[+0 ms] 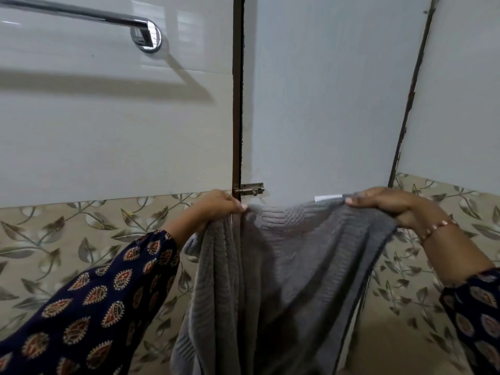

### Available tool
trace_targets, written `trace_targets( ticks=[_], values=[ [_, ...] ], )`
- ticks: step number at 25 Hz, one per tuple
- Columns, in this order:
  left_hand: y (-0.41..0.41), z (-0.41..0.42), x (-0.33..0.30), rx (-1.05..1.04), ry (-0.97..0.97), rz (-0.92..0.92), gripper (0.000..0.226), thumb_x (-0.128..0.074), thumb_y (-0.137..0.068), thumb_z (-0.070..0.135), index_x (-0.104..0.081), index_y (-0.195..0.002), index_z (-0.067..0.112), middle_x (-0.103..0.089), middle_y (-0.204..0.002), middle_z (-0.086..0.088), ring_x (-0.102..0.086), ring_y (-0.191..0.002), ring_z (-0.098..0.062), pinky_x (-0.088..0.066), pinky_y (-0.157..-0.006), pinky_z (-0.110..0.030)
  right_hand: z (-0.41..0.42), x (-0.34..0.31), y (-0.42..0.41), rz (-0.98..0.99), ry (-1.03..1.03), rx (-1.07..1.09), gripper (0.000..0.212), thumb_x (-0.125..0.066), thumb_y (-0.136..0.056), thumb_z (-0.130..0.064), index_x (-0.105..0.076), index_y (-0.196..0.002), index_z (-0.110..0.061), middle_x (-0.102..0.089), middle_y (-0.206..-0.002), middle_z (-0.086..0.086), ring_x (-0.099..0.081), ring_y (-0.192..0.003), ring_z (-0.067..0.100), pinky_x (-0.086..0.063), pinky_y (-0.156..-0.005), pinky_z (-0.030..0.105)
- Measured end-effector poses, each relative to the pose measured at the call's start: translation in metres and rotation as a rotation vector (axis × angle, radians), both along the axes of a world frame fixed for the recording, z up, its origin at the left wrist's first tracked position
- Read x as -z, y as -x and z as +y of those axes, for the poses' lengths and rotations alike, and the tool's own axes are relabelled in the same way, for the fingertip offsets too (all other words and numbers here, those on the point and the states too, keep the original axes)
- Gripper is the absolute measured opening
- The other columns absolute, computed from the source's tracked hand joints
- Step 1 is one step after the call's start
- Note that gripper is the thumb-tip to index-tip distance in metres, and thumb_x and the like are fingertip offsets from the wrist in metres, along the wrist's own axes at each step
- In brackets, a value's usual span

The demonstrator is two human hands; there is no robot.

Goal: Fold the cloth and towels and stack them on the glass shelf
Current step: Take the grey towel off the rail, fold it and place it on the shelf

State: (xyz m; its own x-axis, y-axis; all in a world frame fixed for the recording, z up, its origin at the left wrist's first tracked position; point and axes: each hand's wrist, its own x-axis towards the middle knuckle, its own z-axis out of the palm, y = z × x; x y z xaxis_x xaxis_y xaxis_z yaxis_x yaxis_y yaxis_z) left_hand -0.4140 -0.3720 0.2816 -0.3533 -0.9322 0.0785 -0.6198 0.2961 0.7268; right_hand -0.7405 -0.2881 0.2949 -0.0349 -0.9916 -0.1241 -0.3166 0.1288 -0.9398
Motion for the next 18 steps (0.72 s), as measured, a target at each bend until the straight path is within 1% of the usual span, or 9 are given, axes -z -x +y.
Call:
trace_targets(
  ticks=[2,3,4,6,8,9,12,15,18],
  values=[
    [0.002,0.008,-0.011,0.015,0.007,0.074,0.031,-0.054,-0.089,0.015,-0.060,-0.119,0.008,-0.054,-0.108,-0.003,-0.049,-0.099,-0.016,-0.039,-0.087,-0.025,-0.003,-0.014,-0.027,-0.199,0.135,0.033,0.047,-0.083,-0.058,-0.022,-0.064,-0.093,0.002,-0.067,-0.084,0.013,-0.068,-0.065,0.017,-0.058,-0.059,0.023],
    [0.004,0.012,-0.015,0.059,-0.007,0.122,0.033,-0.052,-0.090,0.011,-0.058,-0.122,0.009,-0.054,-0.114,-0.004,-0.048,-0.099,-0.014,-0.040,-0.085,-0.023,-0.003,-0.018,-0.047,-0.196,0.165,0.015,0.035,-0.073,-0.071,-0.014,-0.063,-0.101,0.000,-0.065,-0.087,0.011,-0.066,-0.067,0.016,-0.058,-0.060,0.020],
    [0.007,0.016,-0.019,0.132,-0.028,0.168,0.034,-0.050,-0.091,0.009,-0.057,-0.124,0.010,-0.055,-0.120,-0.006,-0.049,-0.099,-0.013,-0.041,-0.083,-0.021,-0.005,-0.019,-0.068,-0.112,0.171,-0.022,0.030,-0.066,-0.079,-0.009,-0.062,-0.108,-0.003,-0.065,-0.089,0.009,-0.064,-0.071,0.014,-0.057,-0.062,0.019],
    [0.016,0.027,-0.023,0.301,-0.086,0.237,0.035,-0.053,-0.089,0.010,-0.057,-0.123,0.012,-0.056,-0.129,-0.012,-0.055,-0.104,-0.019,-0.044,-0.091,-0.028,-0.009,-0.011,-0.110,0.054,0.142,-0.156,0.029,-0.065,-0.083,-0.007,-0.064,-0.112,-0.009,-0.068,-0.093,0.006,-0.064,-0.079,0.014,-0.055,-0.072,0.019],
    [0.022,0.031,-0.022,0.405,-0.135,0.283,0.036,-0.062,-0.080,0.014,-0.059,-0.115,0.016,-0.061,-0.118,-0.020,-0.059,-0.100,-0.027,-0.045,-0.097,-0.039,-0.013,0.002,-0.142,0.102,0.108,-0.242,0.016,-0.065,-0.084,-0.006,-0.070,-0.097,-0.014,-0.072,-0.091,0.001,-0.067,-0.082,0.011,-0.055,-0.078,0.019],
    [0.020,0.031,-0.023,0.428,-0.144,0.289,0.037,-0.065,-0.077,0.014,-0.059,-0.114,0.016,-0.064,-0.107,-0.020,-0.060,-0.094,-0.025,-0.046,-0.094,-0.038,-0.017,0.006,-0.149,0.114,0.107,-0.259,0.011,-0.064,-0.084,-0.006,-0.071,-0.086,-0.015,-0.073,-0.084,-0.003,-0.067,-0.078,0.007,-0.054,-0.077,0.018],
    [-0.002,0.026,-0.025,0.381,-0.108,0.195,0.032,-0.067,-0.081,0.011,-0.061,-0.112,0.012,-0.064,-0.084,0.001,-0.062,-0.076,-0.008,-0.051,-0.074,-0.019,-0.022,0.007,-0.149,0.143,0.101,-0.226,0.012,-0.065,-0.084,-0.009,-0.068,-0.073,-0.012,-0.070,-0.067,-0.004,-0.064,-0.064,0.006,-0.053,-0.066,0.016],
    [-0.030,0.023,-0.013,0.274,-0.129,0.033,0.011,-0.067,-0.081,0.024,-0.065,-0.081,0.013,-0.065,-0.084,-0.003,-0.060,-0.077,-0.014,-0.050,-0.069,-0.021,-0.029,0.006,-0.133,0.040,0.101,-0.065,0.019,-0.065,-0.084,-0.009,-0.064,-0.065,-0.011,-0.067,-0.054,0.001,-0.063,-0.048,0.011,-0.052,-0.051,0.021],
    [-0.039,0.018,0.003,0.186,-0.169,0.214,0.027,-0.065,-0.080,0.032,-0.058,-0.066,0.011,-0.058,-0.076,-0.009,-0.054,-0.071,-0.017,-0.047,-0.064,-0.024,-0.038,0.014,-0.122,-0.068,0.067,0.098,0.016,-0.063,-0.085,-0.005,-0.062,-0.069,-0.006,-0.065,-0.064,0.012,-0.063,-0.057,0.024,-0.054,-0.061,0.030]
  ],
)
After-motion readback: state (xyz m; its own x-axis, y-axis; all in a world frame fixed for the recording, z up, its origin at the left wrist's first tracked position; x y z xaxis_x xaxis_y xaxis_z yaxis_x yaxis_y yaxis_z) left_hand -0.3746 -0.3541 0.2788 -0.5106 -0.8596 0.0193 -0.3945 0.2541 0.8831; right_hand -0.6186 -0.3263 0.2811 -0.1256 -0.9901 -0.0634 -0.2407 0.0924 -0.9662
